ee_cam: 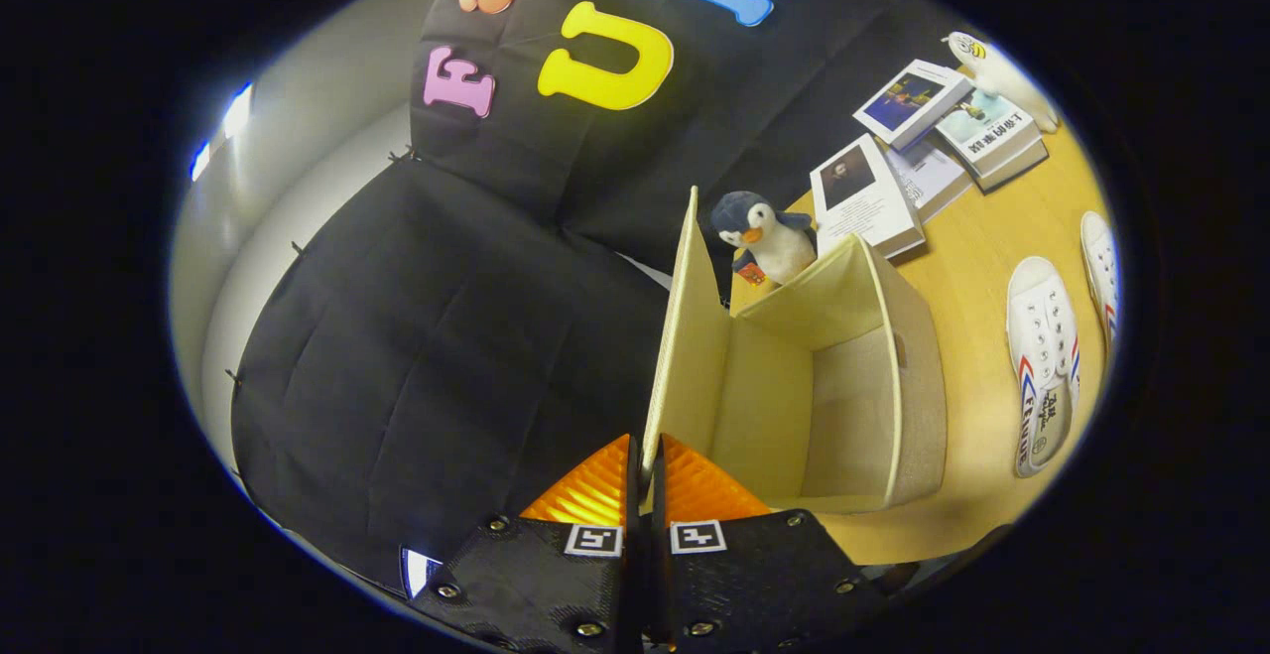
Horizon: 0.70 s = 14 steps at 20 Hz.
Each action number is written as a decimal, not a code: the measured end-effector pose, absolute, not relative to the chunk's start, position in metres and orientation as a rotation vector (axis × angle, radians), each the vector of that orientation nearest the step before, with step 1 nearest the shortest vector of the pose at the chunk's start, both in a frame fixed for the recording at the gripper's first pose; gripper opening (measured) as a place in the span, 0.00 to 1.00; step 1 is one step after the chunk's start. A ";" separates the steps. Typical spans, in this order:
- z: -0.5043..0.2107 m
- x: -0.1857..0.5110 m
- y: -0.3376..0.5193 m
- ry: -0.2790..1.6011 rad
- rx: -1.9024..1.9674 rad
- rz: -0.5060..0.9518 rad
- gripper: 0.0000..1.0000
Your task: Open the storage box then place both shoes into the box .Put the left shoe in first, then the right shoe, with the right side of both shoes facing outward in a uniform manner.
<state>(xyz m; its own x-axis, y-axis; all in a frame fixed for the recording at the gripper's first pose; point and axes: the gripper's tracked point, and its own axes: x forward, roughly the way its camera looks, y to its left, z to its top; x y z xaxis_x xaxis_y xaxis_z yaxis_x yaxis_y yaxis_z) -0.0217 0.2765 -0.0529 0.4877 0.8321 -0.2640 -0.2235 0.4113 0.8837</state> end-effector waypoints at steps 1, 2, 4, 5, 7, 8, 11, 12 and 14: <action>-0.048 -0.021 0.284 0.791 0.893 0.768 0.04; -0.044 -0.022 0.292 0.786 0.879 0.775 0.04; -0.038 -0.023 0.306 0.784 0.839 0.789 0.04; -0.035 -0.023 0.314 0.781 0.821 0.798 0.04; -0.030 -0.026 0.330 0.775 0.791 0.810 0.04; -0.028 -0.027 0.338 0.772 0.776 0.815 0.04; -0.022 -0.026 0.362 0.762 0.753 0.824 0.04; -0.022 -0.027 0.370 0.761 0.753 0.826 0.04; -0.023 -0.027 0.386 0.763 0.755 0.833 0.04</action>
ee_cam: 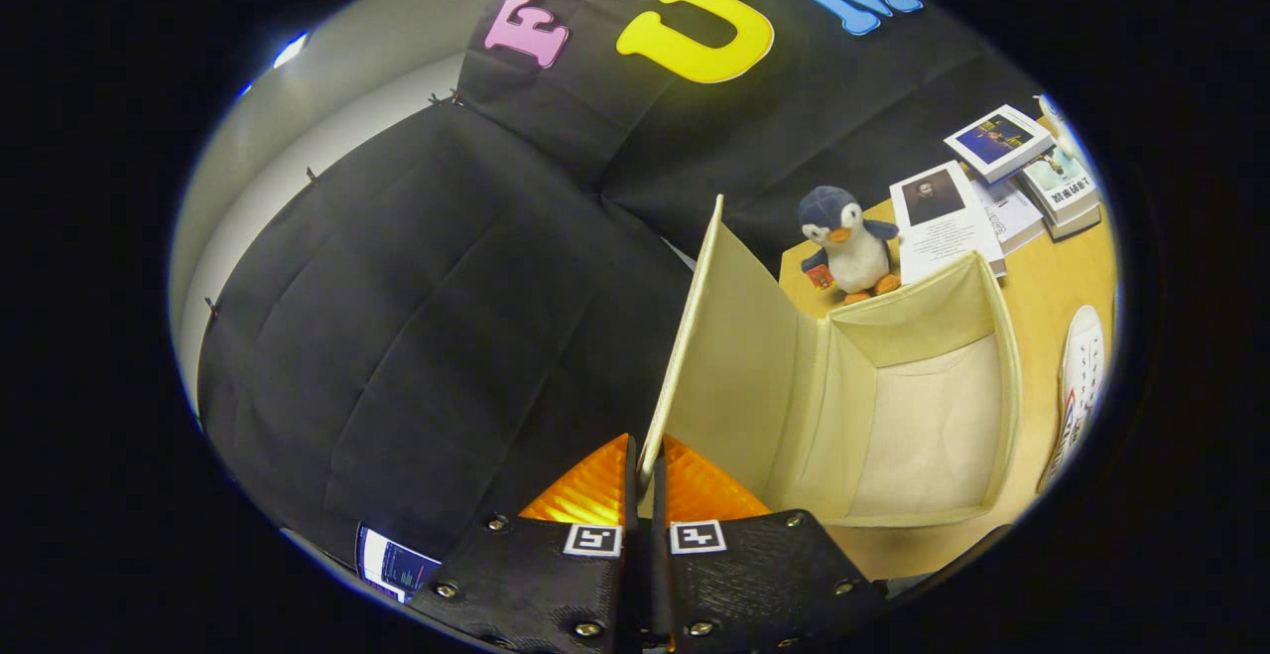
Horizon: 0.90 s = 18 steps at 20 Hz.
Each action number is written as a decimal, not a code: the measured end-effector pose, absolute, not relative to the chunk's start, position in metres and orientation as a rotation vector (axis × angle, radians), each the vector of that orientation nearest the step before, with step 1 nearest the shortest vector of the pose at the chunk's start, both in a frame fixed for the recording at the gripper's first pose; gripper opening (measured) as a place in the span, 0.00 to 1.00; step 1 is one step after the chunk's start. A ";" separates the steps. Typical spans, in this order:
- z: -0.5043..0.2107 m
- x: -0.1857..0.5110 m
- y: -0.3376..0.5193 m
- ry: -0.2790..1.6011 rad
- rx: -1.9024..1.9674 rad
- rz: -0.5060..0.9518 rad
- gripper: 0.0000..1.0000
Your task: Open the storage box then place both shoes into the box .Put the left shoe in first, then the right shoe, with the right side of both shoes facing outward in a uniform manner.
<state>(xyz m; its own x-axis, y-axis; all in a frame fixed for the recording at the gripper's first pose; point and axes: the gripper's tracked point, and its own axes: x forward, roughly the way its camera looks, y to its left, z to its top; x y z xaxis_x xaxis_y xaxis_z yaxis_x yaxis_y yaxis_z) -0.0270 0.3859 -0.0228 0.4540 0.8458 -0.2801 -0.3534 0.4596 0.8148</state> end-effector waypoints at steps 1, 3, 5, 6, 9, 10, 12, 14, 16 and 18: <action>-0.025 -0.026 0.394 0.766 0.751 0.842 0.04; -0.028 -0.025 0.408 0.776 0.745 0.856 0.04; -0.034 -0.025 0.425 0.784 0.728 0.876 0.04; -0.032 -0.027 0.430 0.780 0.709 0.883 0.13; -0.038 -0.026 0.443 0.787 0.648 0.888 0.22; -0.040 -0.026 0.446 0.784 0.631 0.891 0.34; -0.042 -0.024 0.448 0.771 0.613 0.904 0.51; -0.042 -0.019 0.443 0.742 0.583 0.899 0.77; -0.046 -0.015 0.433 0.719 0.533 0.884 0.94; -0.049 -0.013 0.419 0.701 0.487 0.867 0.96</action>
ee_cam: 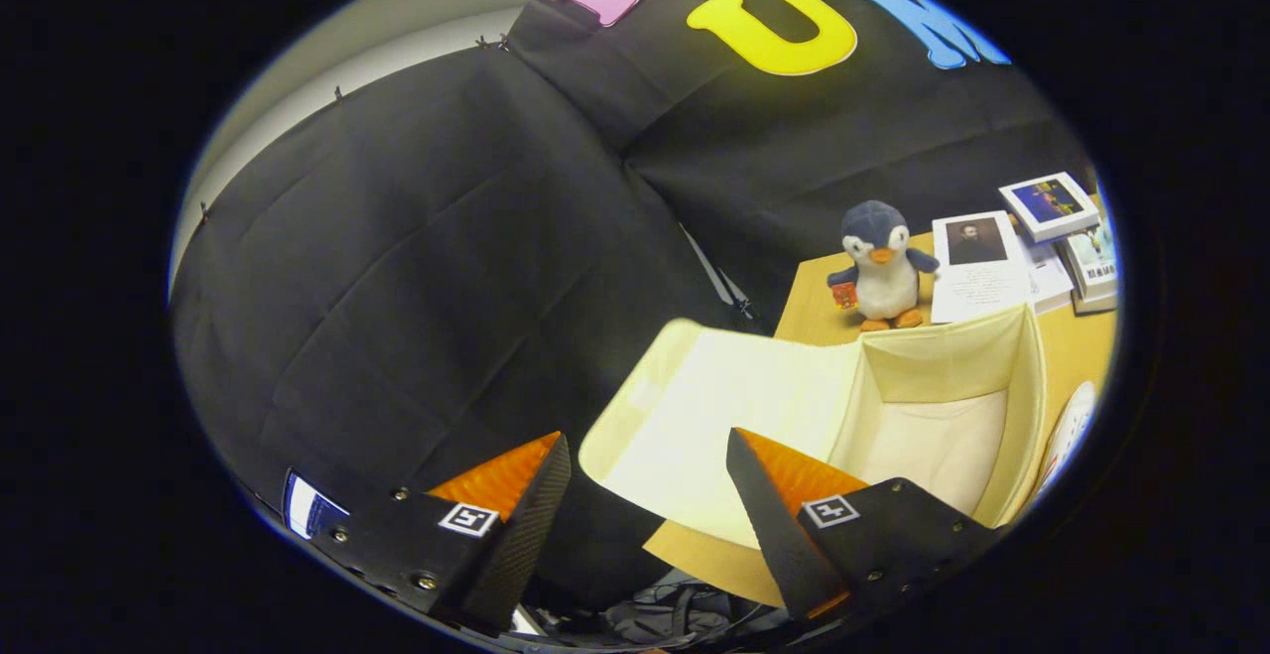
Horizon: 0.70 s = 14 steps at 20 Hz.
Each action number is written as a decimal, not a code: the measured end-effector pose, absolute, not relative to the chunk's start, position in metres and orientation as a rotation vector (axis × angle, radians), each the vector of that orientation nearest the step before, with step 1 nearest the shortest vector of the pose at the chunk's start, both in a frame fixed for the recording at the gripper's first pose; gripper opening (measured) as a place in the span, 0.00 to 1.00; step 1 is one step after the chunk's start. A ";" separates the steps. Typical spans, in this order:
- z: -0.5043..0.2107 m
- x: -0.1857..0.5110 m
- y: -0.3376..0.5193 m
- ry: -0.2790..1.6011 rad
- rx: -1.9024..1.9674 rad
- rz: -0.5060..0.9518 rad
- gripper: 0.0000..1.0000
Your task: Open the storage box then place both shoes into the box .Put the left shoe in first, then the right shoe, with the right side of both shoes facing outward in a uniform manner.
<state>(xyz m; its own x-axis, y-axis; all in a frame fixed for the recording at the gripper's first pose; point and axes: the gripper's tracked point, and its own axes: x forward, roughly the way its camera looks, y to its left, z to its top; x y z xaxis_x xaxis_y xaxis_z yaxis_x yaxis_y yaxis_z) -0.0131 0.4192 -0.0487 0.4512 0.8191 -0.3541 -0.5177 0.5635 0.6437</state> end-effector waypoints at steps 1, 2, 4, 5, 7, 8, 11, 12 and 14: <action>-0.050 -0.011 0.411 0.692 0.467 0.861 0.96; -0.051 -0.009 0.403 0.681 0.451 0.851 0.96; -0.053 -0.006 0.386 0.672 0.422 0.831 0.96; -0.054 -0.004 0.377 0.668 0.406 0.820 0.96; -0.056 0.001 0.355 0.656 0.364 0.789 0.96; -0.058 0.003 0.345 0.649 0.348 0.774 0.96; -0.065 0.013 0.312 0.638 0.309 0.727 0.96; -0.067 0.016 0.301 0.637 0.298 0.710 0.96; -0.072 0.022 0.277 0.630 0.276 0.668 0.96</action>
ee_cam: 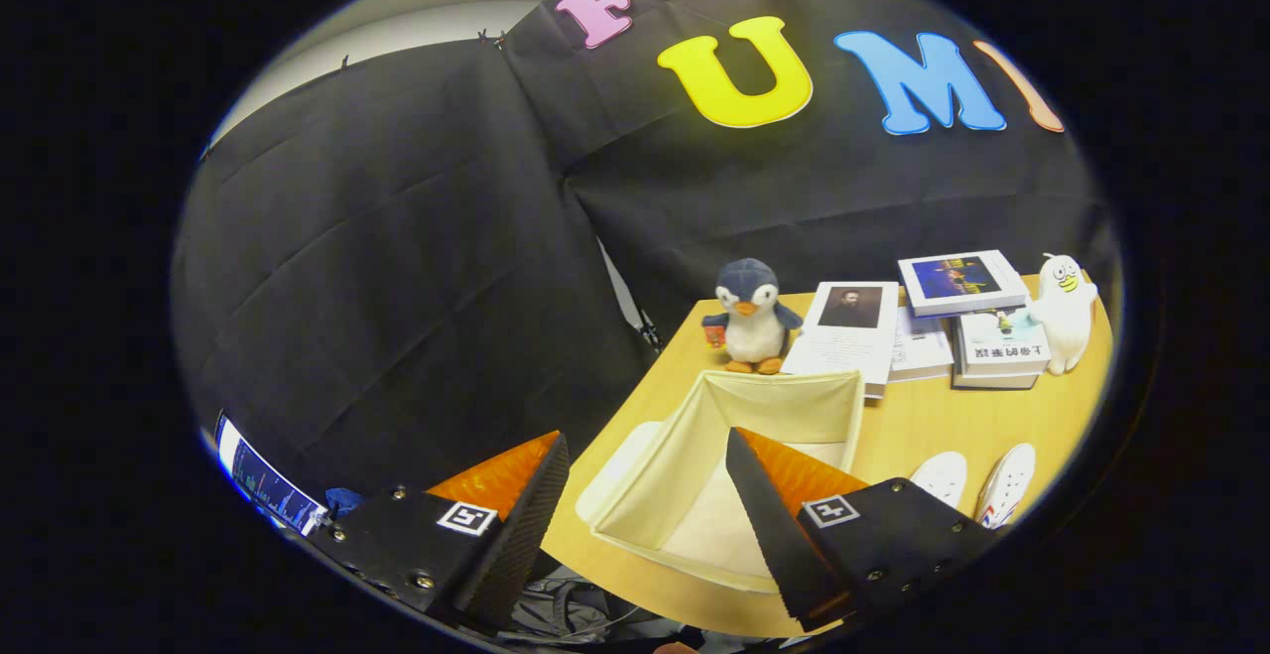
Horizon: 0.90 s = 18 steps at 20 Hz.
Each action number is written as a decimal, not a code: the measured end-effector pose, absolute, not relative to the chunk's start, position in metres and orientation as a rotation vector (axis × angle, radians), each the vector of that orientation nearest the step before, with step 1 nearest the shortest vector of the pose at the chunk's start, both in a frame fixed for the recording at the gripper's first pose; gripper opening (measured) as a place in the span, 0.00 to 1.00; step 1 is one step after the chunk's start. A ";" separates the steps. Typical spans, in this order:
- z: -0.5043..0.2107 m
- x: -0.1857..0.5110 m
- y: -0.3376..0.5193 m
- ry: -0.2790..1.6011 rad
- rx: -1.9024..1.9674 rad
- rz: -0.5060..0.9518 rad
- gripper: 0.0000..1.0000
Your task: Open the storage box then place both shoes into the box .Put the left shoe in first, then the right shoe, with the right side of both shoes facing outward in a uniform manner.
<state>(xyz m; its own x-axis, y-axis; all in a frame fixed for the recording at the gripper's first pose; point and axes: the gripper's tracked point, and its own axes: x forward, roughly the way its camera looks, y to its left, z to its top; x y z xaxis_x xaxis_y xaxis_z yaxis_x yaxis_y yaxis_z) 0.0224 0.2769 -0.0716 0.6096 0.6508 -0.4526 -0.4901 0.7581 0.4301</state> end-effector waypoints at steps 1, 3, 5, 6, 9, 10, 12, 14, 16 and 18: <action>-0.076 0.026 0.264 0.627 0.266 0.646 0.96; -0.083 0.032 0.240 0.628 0.255 0.602 0.96; -0.091 0.038 0.221 0.635 0.259 0.571 0.96; -0.096 0.041 0.211 0.638 0.264 0.553 0.96; -0.110 0.048 0.183 0.645 0.258 0.501 0.96; -0.117 0.050 0.173 0.652 0.250 0.480 0.96; -0.129 0.053 0.158 0.663 0.238 0.449 0.96; -0.143 0.057 0.142 0.673 0.220 0.414 0.96; -0.156 0.062 0.131 0.676 0.216 0.393 0.96; -0.169 0.064 0.119 0.692 0.210 0.366 0.96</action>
